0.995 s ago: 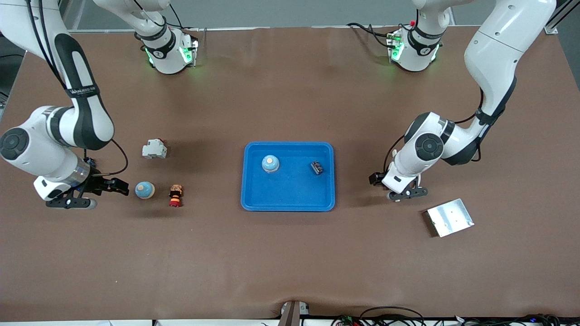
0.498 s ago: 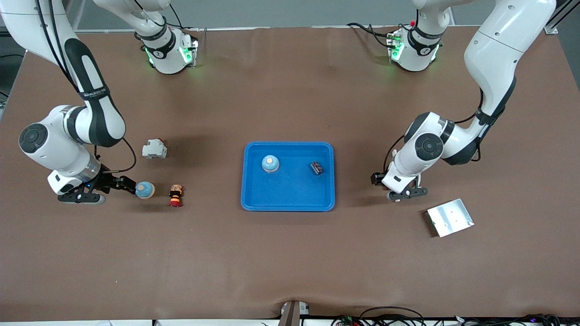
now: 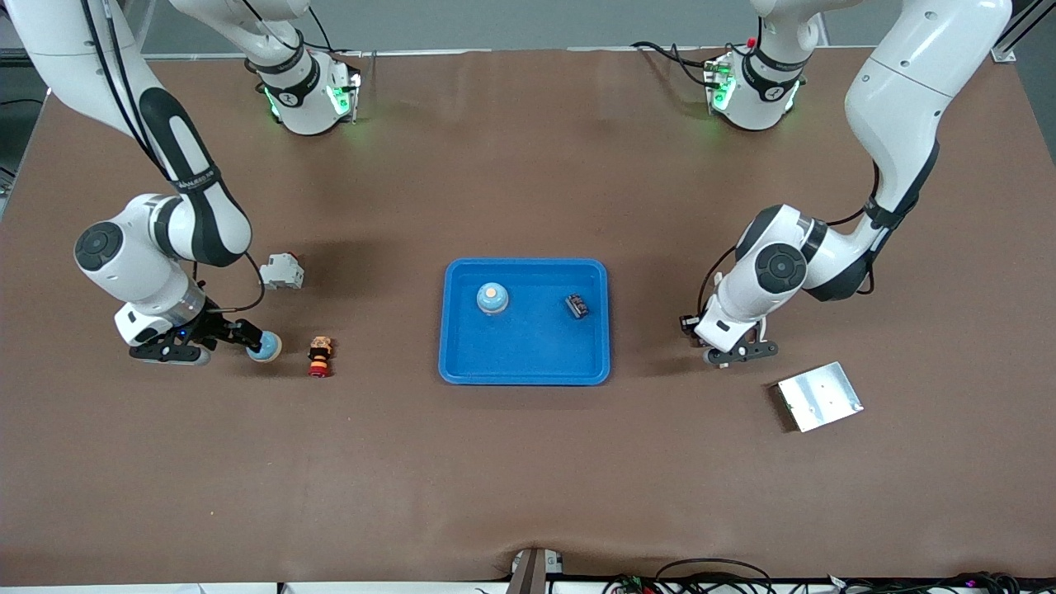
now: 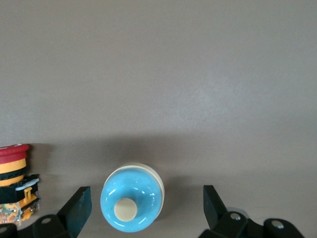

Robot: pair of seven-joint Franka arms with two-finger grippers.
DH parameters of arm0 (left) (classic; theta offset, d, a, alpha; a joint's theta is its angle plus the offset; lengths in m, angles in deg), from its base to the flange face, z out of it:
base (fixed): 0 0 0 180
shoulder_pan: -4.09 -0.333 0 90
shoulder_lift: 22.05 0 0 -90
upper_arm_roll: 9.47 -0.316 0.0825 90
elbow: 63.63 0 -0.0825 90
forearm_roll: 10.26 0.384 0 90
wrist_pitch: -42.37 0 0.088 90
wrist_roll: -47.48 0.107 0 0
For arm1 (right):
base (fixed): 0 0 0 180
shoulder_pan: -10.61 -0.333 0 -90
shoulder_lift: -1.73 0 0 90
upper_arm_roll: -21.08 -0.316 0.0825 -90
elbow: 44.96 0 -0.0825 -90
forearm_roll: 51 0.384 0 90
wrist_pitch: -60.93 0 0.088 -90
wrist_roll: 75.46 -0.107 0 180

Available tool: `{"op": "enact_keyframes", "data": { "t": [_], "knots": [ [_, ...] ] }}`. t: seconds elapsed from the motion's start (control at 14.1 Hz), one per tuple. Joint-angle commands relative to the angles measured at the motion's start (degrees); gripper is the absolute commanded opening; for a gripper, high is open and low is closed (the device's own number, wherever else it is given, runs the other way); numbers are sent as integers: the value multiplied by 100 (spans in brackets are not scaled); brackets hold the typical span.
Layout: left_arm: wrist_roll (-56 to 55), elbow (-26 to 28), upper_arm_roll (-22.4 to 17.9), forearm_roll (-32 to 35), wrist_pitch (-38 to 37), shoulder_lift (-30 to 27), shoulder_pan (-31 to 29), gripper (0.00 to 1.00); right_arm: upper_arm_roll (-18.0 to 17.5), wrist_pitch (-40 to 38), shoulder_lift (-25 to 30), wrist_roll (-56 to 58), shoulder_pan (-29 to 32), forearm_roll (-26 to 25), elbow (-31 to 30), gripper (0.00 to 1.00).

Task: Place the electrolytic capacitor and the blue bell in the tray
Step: 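Grasp the second capacitor with the left gripper while the right gripper grasps the other button, then carry the capacitor and blue button over the tray with both grippers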

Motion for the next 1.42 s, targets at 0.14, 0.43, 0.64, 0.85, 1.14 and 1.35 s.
{"op": "enact_keyframes", "data": {
  "t": [0.14, 0.43, 0.64, 0.85, 1.14, 1.35],
  "knots": [
    [-59, 2, 75, 135, 50, -100, -92, 1, -58, 123, -85, 9, -54, 395, -28, 100],
    [-268, -59, 276, -22, -291, -320, -83, 1, -58, 412, -313, 9, -63, 439, -28, 100],
    [-769, -506, 680, -215, -1142, -408, -92, 1, -58, 404, -375, 9, -98, 439, -28, 100],
    [-1183, -1121, 997, -724, -1916, -478, -66, 1, -58, 395, -419, 9, -98, 439, -28, 100],
    [-1726, -1851, 1095, -1472, -2429, -478, 101, 2, -67, 351, -419, 1, -116, 439, -28, 100],
    [-2333, -2107, 1086, -1561, -2420, -435, 338, 2, -58, 351, -419, 0, -142, 439, -28, 92]
  ]
}}
